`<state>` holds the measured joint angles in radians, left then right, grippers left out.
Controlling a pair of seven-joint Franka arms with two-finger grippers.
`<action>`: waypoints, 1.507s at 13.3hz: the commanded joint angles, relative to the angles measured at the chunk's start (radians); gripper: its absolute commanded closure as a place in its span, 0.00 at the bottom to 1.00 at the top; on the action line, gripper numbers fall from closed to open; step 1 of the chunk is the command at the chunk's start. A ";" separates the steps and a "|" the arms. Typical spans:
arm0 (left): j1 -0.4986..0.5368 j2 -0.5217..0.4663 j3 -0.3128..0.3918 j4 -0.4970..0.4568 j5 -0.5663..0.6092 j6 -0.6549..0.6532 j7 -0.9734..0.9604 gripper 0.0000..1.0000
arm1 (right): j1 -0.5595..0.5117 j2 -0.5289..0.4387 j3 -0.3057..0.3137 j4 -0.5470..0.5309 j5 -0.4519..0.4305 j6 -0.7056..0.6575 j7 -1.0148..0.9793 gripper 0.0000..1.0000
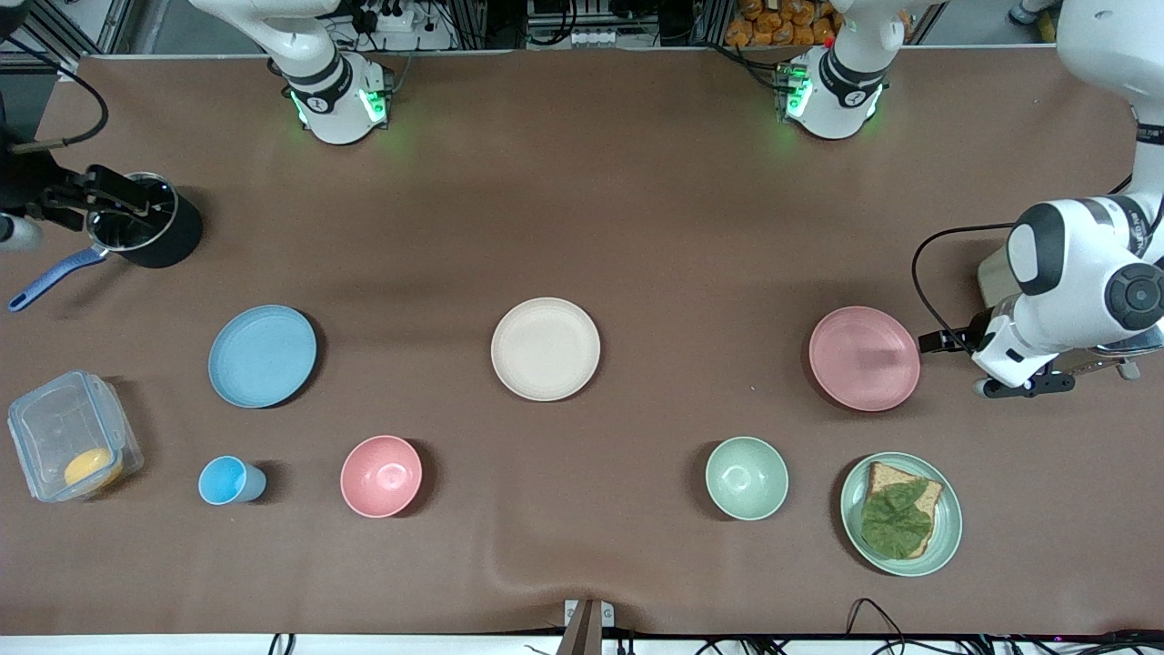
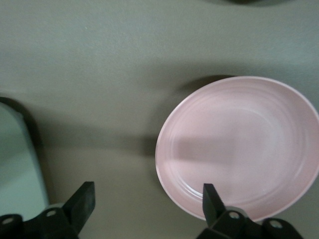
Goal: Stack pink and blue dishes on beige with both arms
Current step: 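Grasp the pink plate with the left gripper while the right gripper reaches the blue plate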
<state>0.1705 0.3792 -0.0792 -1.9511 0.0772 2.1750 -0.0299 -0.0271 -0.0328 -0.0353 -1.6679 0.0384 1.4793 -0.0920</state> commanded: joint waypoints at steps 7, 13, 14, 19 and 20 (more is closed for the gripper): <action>0.007 0.110 -0.011 0.005 0.007 0.065 0.012 0.19 | -0.025 0.169 0.006 0.010 0.000 -0.091 -0.021 0.00; 0.017 0.153 -0.011 0.006 0.007 0.092 0.012 0.28 | -0.071 0.197 0.005 0.016 -0.003 -0.028 -0.012 0.00; 0.020 0.153 -0.011 0.006 0.007 0.092 0.012 0.28 | -0.086 0.197 0.005 0.016 0.006 -0.036 -0.023 0.00; 0.020 0.161 -0.011 0.008 0.007 0.092 0.013 0.54 | -0.031 0.194 0.011 0.016 0.011 -0.152 -0.078 0.00; 0.021 0.161 -0.013 0.009 0.007 0.092 0.015 0.67 | -0.013 0.188 0.011 0.017 0.024 -0.166 -0.080 0.00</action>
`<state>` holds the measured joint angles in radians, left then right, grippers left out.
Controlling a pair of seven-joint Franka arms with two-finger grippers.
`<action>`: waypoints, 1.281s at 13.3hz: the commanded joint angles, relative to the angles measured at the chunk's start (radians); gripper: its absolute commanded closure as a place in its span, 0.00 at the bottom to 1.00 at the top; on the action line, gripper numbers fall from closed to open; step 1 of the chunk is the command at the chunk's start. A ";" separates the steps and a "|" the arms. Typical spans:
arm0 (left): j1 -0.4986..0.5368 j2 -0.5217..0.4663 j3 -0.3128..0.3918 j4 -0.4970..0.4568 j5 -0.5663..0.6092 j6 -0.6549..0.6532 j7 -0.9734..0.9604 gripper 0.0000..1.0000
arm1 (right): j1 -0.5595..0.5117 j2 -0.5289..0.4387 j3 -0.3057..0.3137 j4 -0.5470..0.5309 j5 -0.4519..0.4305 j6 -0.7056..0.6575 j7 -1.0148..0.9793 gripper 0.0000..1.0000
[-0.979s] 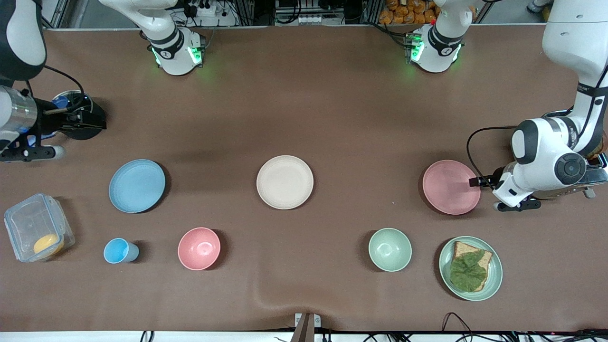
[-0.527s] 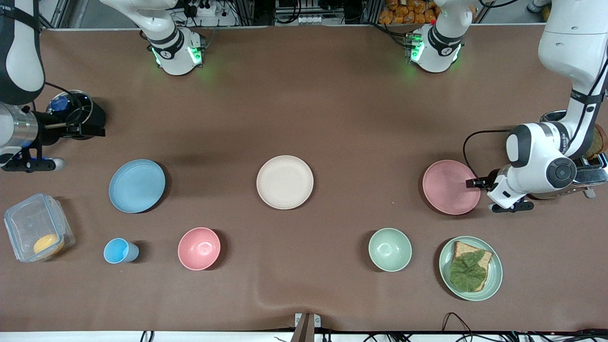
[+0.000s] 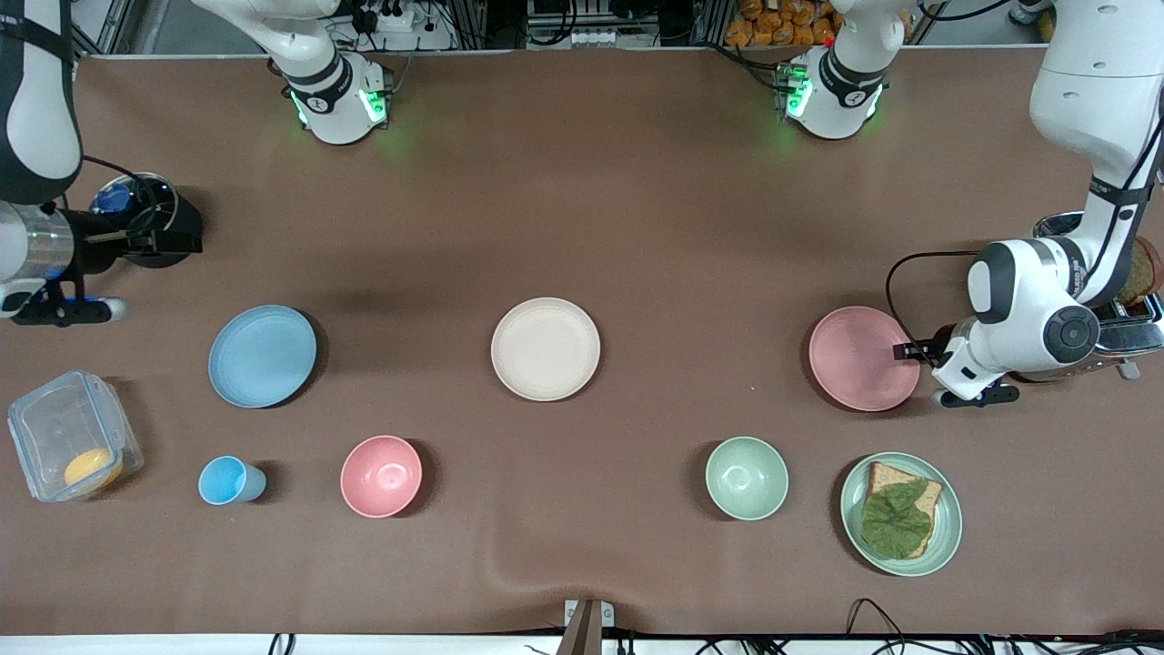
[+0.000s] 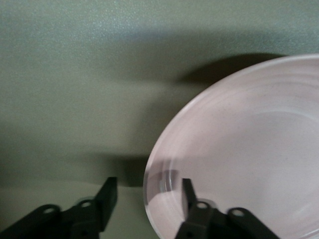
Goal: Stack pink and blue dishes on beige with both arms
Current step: 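Carry the pink plate onto the beige plate while the right gripper grips the blue plate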
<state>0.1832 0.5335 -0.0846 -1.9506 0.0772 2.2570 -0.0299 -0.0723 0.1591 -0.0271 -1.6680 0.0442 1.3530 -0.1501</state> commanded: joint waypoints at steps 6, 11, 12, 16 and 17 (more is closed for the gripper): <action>0.022 -0.006 -0.015 0.009 -0.003 0.006 0.021 1.00 | -0.053 0.046 -0.005 0.140 0.025 0.038 -0.017 0.00; 0.053 -0.199 -0.194 0.065 -0.180 -0.239 0.007 1.00 | -0.170 0.150 -0.002 0.134 0.013 0.223 -0.031 0.00; 0.047 -0.211 -0.231 0.087 -0.224 -0.276 -0.030 1.00 | -0.175 0.195 -0.002 0.135 0.016 0.244 -0.032 0.00; -0.028 -0.158 -0.417 0.192 -0.277 -0.284 -0.358 1.00 | -0.138 0.292 0.003 0.073 0.080 0.337 -0.034 0.00; -0.087 -0.130 -0.419 0.215 -0.278 -0.263 -0.404 1.00 | -0.124 0.284 0.001 0.003 0.082 0.409 -0.034 0.00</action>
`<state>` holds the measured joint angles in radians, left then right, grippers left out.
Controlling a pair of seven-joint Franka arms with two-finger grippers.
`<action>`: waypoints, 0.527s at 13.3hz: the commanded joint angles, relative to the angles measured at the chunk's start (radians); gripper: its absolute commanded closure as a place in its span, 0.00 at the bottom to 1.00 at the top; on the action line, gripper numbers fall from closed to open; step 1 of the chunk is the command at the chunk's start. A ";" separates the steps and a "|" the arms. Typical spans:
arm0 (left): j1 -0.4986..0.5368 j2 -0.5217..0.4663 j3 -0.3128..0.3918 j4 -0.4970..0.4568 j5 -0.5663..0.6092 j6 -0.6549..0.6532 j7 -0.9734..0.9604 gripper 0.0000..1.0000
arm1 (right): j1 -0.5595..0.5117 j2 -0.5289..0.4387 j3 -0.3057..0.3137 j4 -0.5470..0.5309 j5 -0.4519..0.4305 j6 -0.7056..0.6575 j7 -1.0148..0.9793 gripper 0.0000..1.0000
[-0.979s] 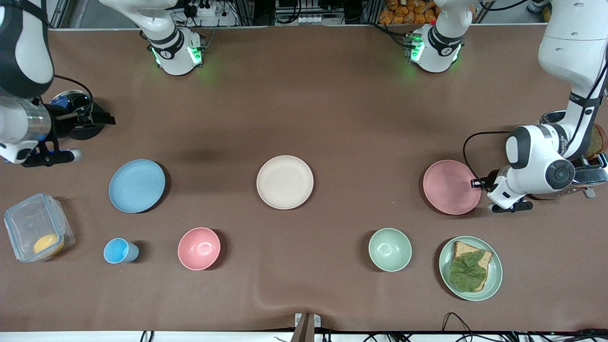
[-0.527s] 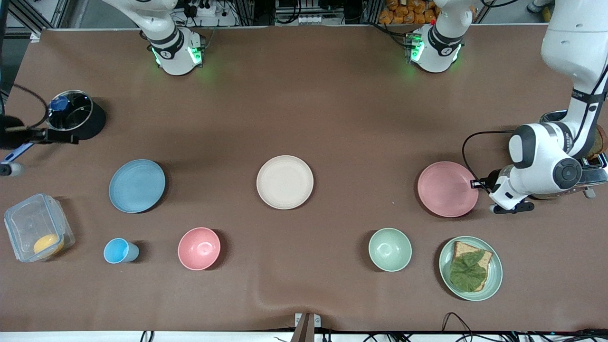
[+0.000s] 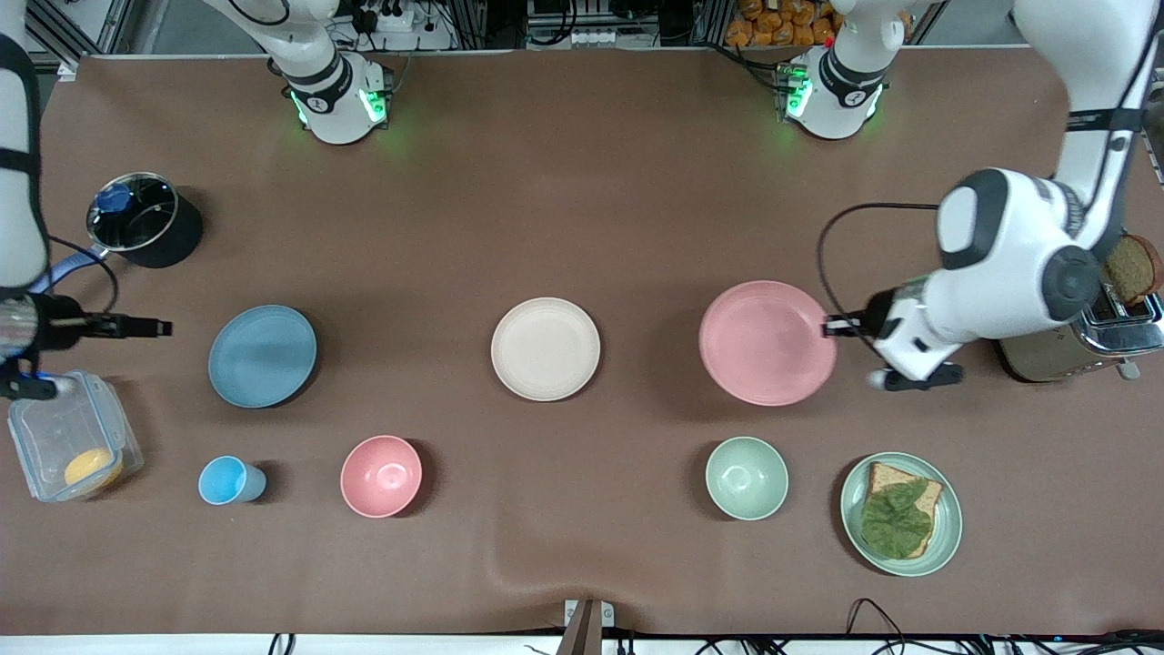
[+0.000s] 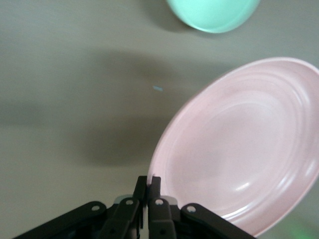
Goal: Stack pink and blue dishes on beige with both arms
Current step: 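Carry the pink plate onto the beige plate while the right gripper grips the blue plate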
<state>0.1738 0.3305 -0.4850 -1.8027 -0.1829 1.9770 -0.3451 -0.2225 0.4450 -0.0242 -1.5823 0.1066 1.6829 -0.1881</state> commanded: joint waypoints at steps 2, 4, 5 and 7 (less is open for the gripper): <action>-0.186 0.117 -0.017 0.069 -0.018 0.122 -0.179 1.00 | 0.022 -0.009 -0.003 -0.227 0.013 0.307 -0.039 0.00; -0.284 0.175 -0.014 0.069 -0.004 0.245 -0.312 1.00 | 0.022 -0.020 -0.003 -0.329 0.008 0.476 -0.071 0.00; -0.321 0.206 -0.012 0.068 -0.004 0.307 -0.356 1.00 | 0.026 -0.017 -0.003 -0.338 0.007 0.498 -0.071 0.00; -0.393 0.264 -0.007 0.068 -0.003 0.409 -0.432 1.00 | 0.020 -0.009 -0.006 -0.343 -0.002 0.503 -0.080 0.00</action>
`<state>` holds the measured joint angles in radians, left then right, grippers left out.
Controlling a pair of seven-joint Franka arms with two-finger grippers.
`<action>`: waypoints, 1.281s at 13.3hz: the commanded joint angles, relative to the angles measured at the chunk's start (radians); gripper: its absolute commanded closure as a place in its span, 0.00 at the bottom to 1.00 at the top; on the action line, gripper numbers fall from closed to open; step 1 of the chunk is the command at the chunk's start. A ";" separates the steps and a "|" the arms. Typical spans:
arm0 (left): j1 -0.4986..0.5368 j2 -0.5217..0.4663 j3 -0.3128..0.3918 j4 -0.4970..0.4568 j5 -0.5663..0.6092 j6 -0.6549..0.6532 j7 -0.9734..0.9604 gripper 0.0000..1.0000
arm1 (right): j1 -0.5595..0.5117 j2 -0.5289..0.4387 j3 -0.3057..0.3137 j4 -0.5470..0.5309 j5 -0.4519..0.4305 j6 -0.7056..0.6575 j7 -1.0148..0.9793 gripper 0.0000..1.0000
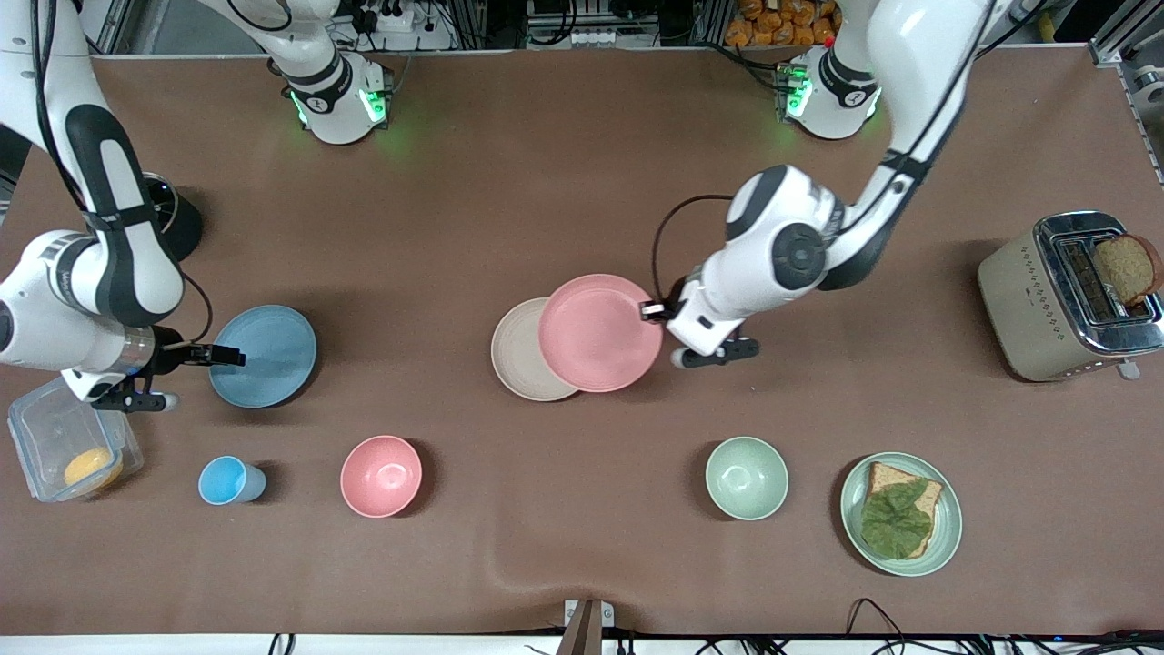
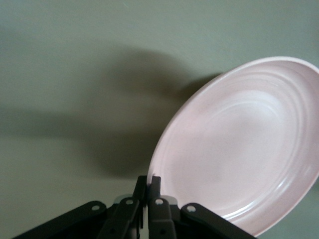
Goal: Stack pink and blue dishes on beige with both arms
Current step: 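Carry the pink plate onto the beige plate while the right gripper grips the blue plate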
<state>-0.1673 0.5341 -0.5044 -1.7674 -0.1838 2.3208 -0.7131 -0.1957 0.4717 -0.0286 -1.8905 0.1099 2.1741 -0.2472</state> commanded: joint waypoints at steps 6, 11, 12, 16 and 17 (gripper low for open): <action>-0.156 0.171 0.050 0.060 0.053 0.172 -0.109 1.00 | -0.065 -0.076 -0.001 -0.202 -0.087 0.222 -0.047 0.00; -0.193 0.219 0.084 0.109 0.053 0.193 -0.109 1.00 | -0.077 0.005 -0.001 -0.200 -0.081 0.282 -0.043 0.00; -0.199 0.228 0.084 0.111 0.053 0.193 -0.109 1.00 | -0.080 0.013 -0.001 -0.200 -0.075 0.283 -0.041 0.00; -0.204 0.236 0.086 0.112 0.055 0.196 -0.109 1.00 | -0.096 0.016 0.001 -0.196 -0.073 0.282 -0.041 1.00; -0.204 0.237 0.086 0.120 0.056 0.198 -0.109 1.00 | -0.094 0.016 0.001 -0.196 -0.073 0.292 -0.044 1.00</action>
<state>-0.3575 0.7589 -0.4281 -1.6792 -0.1568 2.5112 -0.7888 -0.2723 0.4897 -0.0428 -2.0867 0.0392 2.4520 -0.2855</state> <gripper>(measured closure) 0.952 0.414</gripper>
